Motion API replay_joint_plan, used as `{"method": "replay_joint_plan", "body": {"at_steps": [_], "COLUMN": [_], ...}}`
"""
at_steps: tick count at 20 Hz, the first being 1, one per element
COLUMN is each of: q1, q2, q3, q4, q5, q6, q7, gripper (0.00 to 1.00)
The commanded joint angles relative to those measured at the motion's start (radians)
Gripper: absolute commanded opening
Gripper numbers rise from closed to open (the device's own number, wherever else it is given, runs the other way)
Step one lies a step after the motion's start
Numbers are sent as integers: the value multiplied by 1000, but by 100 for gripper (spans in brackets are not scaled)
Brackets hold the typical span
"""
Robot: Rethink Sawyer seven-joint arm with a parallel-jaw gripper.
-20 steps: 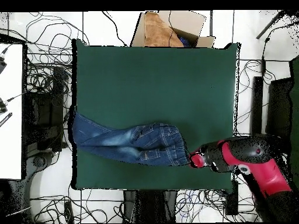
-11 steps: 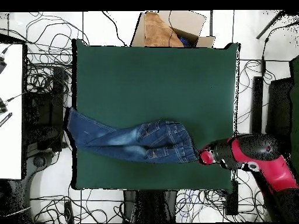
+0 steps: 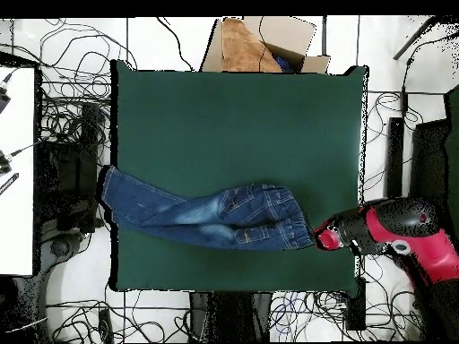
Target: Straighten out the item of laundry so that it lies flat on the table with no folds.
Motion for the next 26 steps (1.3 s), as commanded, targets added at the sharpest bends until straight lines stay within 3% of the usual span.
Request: {"method": "replay_joint_plan", "body": {"at_steps": [1, 15, 26], "q1": [-18, -38, -51], "q2": [35, 121, 168], "q3": [85, 128, 153], "q4": [-188, -378, -441], "q5": [-70, -164, -202], "q6": [177, 349, 391], "q7": [-73, -122, -137], "gripper": [0, 0, 0]}}
